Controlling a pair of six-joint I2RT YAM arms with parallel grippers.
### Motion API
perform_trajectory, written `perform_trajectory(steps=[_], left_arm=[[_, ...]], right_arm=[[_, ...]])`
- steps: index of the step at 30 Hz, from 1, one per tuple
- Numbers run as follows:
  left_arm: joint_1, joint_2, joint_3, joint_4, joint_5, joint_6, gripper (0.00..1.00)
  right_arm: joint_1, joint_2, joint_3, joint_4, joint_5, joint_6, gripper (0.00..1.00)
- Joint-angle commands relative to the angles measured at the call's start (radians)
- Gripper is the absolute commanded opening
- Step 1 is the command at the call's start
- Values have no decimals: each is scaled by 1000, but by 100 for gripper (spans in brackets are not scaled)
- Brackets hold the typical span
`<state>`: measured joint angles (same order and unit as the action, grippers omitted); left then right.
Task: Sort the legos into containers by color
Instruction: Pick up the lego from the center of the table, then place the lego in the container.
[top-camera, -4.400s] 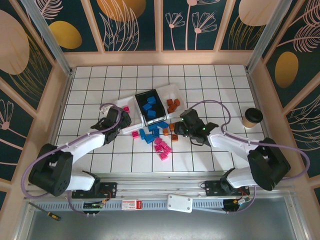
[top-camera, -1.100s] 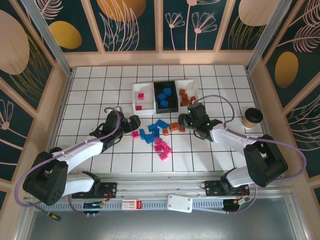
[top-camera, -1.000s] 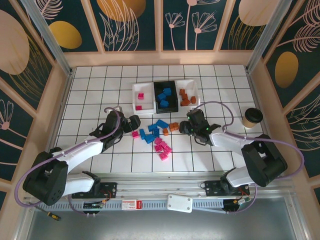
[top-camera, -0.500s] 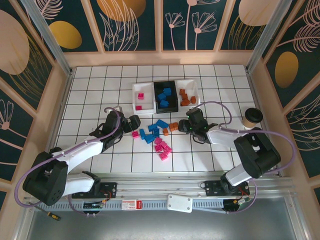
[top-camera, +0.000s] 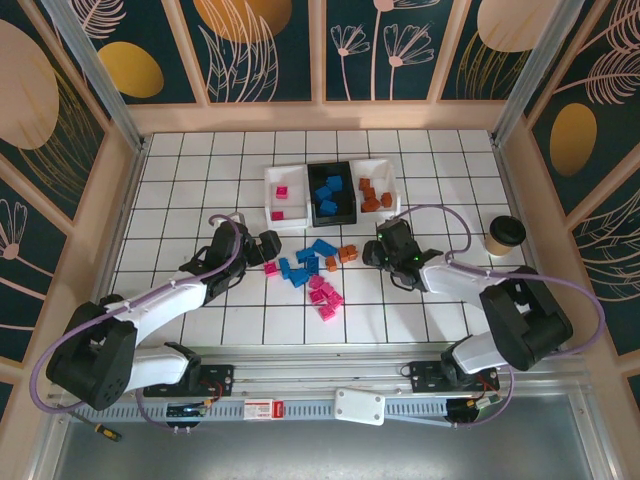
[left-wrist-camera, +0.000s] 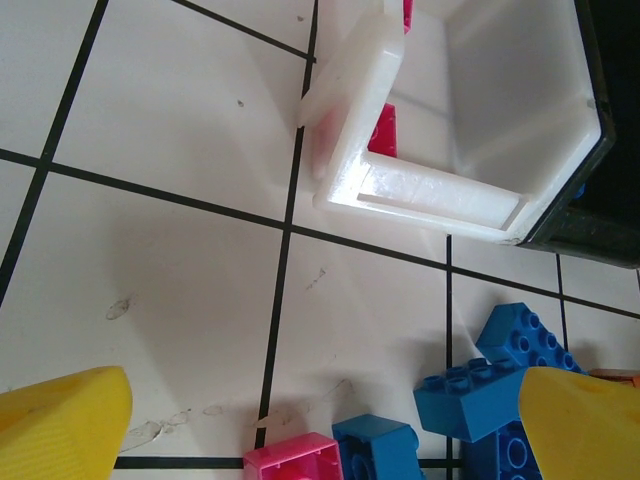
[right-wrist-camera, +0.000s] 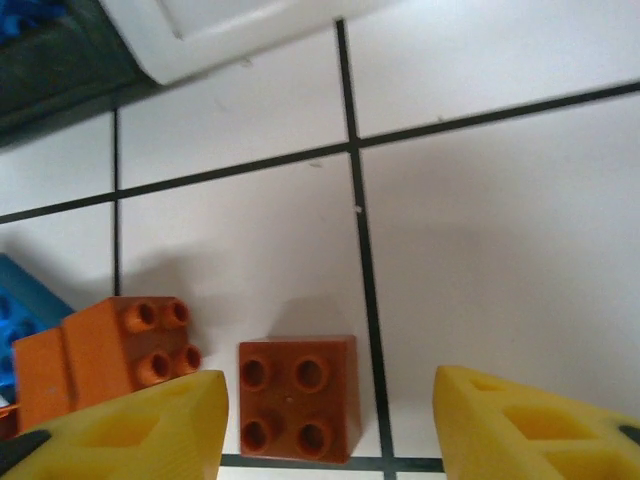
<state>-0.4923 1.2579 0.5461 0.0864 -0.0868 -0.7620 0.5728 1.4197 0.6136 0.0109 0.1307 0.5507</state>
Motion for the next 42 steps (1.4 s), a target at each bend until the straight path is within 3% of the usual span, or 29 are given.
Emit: perform_trajectory(steps=[1, 9, 11, 16, 19, 22, 30, 32, 34, 37, 42], left_arm=[[-7, 2, -4, 29, 4, 8, 99], [-7, -24, -2, 2, -11, 16, 99], [-8, -30, 1, -8, -20, 21, 99], [-7, -39, 4, -26, -15, 42, 98], [-8, -37, 2, -35, -8, 53, 98], [-16, -23, 7, -60, -19, 62, 97], [-24, 23, 12, -84, -47, 57, 95], [-25, 40, 22, -88, -46, 65, 95], [-25, 62, 34, -91, -38, 74, 95], [-32, 100, 55, -115, -35, 86, 91], [-54, 138, 61, -182, -99, 60, 80]], right_arm=[[14, 19, 37, 2, 3, -8, 59], [6, 138, 19, 29, -4, 8, 51], [6, 142, 17, 34, -14, -1, 45], [-9, 85, 49, 19, -12, -40, 20], [-20, 30, 120, 8, -13, -79, 15], [-104, 52, 235, -2, -26, -109, 14], [-197, 328, 546, -4, -52, -165, 17], [-211, 396, 614, -7, -67, -174, 26], [-229, 462, 688, -37, -88, -175, 56], [-229, 462, 701, -44, -94, -179, 62], [-196, 331, 544, 29, -102, -175, 63]])
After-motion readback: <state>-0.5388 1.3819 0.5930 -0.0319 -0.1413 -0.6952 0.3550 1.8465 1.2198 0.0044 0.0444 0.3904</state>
